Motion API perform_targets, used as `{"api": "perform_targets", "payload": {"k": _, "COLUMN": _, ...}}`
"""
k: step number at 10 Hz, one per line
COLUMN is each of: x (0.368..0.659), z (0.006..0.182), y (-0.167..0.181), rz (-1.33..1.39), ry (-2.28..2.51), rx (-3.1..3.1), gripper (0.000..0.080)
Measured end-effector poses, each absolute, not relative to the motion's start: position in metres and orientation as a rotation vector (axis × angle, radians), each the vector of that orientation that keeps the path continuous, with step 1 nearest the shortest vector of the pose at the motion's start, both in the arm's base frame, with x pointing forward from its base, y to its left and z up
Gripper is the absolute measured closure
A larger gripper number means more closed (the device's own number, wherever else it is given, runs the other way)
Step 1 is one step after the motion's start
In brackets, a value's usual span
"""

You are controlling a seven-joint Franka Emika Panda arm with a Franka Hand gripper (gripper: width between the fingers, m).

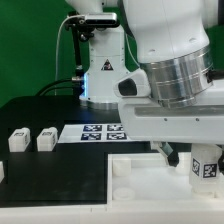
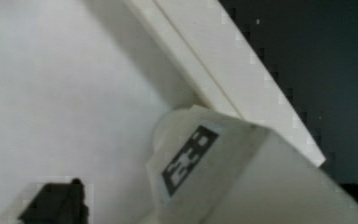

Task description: Assemble one leg

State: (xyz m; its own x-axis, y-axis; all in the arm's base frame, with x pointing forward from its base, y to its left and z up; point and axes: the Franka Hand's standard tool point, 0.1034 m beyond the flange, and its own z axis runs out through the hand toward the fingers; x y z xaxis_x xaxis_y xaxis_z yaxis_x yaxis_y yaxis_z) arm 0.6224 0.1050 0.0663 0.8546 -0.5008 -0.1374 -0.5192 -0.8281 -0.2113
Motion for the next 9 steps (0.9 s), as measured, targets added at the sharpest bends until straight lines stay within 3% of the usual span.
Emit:
{"api": "perform_targets", "payload": {"k": 3, "x": 0.6227, "z": 0.0706, "y": 0.1093, "rz": 0.039, "ry": 0.264, "rx": -2.932, "gripper": 0.0151}}
{"api": "perform_targets", "payload": {"k": 5, "x": 0.6227, "z": 0.0699, "y": 0.1104, "rz": 0.025, "ry": 0.162, "rx": -2.945, "gripper": 0.0151}}
{"api": "perform_targets", "payload": {"k": 7, "x": 0.6226, "z": 0.0696, "y": 0.1107, "rz": 0.028, "ry": 0.186, "rx": -2.943, "gripper": 0.0409}}
{"api": "perform_targets", "payload": {"k": 8, "x": 0.6224, "z": 0.0696, "y": 0.1118, "rz": 0.047, "ry": 0.365, "rx": -2.922, "gripper": 0.0409}}
{"api": "perform_targets", "payload": {"k": 9, "x": 0.6223, "z": 0.0694, "y": 0.112, "rz": 0.059, "ry": 0.481, "rx": -2.905, "gripper": 0.0509}}
